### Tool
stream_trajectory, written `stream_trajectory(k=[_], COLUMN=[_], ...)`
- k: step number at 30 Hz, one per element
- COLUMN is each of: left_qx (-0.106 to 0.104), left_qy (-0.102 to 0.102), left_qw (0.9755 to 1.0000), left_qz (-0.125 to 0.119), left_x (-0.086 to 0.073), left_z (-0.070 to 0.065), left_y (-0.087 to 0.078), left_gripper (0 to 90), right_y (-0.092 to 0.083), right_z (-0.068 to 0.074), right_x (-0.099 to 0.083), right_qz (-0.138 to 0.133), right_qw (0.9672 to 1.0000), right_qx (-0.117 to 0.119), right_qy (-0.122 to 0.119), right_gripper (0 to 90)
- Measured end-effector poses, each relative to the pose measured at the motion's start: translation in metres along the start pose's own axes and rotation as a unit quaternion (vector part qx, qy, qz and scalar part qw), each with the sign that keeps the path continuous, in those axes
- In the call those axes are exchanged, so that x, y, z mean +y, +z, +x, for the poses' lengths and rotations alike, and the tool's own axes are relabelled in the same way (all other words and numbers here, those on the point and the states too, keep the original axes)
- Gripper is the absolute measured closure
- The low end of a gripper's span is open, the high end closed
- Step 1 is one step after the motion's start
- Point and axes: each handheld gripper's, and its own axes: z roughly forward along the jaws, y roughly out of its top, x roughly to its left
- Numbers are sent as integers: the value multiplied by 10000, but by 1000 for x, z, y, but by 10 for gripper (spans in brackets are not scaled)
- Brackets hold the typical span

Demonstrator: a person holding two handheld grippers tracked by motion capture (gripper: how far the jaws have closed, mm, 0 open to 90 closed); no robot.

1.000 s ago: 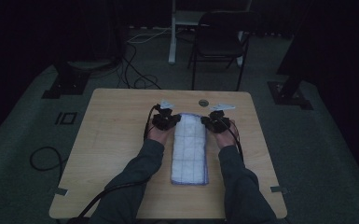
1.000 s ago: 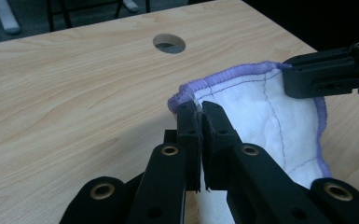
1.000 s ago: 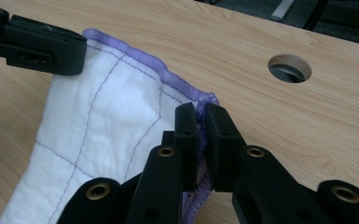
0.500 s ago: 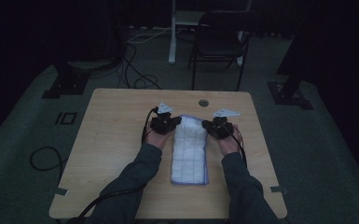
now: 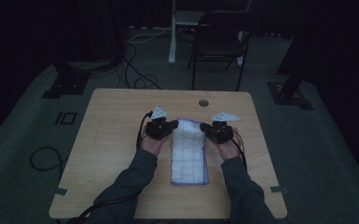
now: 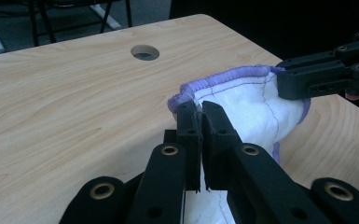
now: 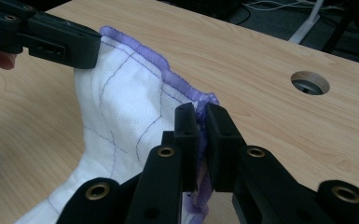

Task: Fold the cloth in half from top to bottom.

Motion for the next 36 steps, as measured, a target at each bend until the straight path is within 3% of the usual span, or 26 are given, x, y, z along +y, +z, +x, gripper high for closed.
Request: stream_trajectory(k=[12, 36], left_qx=[-89, -255], left_qy=[23, -28], left_qw=[9999, 9995], left_qz=[-101, -159], left_x=[-5, -24], left_z=[-8, -19], left_y=[-12, -29], left_gripper=[874, 872], right_y=[-14, -24], right_z=[10, 23], right_x=[-4, -21], right_qz=[-123, -198], right_qw=[9999, 9996], right_qx=[66, 185], right_qy=[-58, -18], right_gripper=[848, 848])
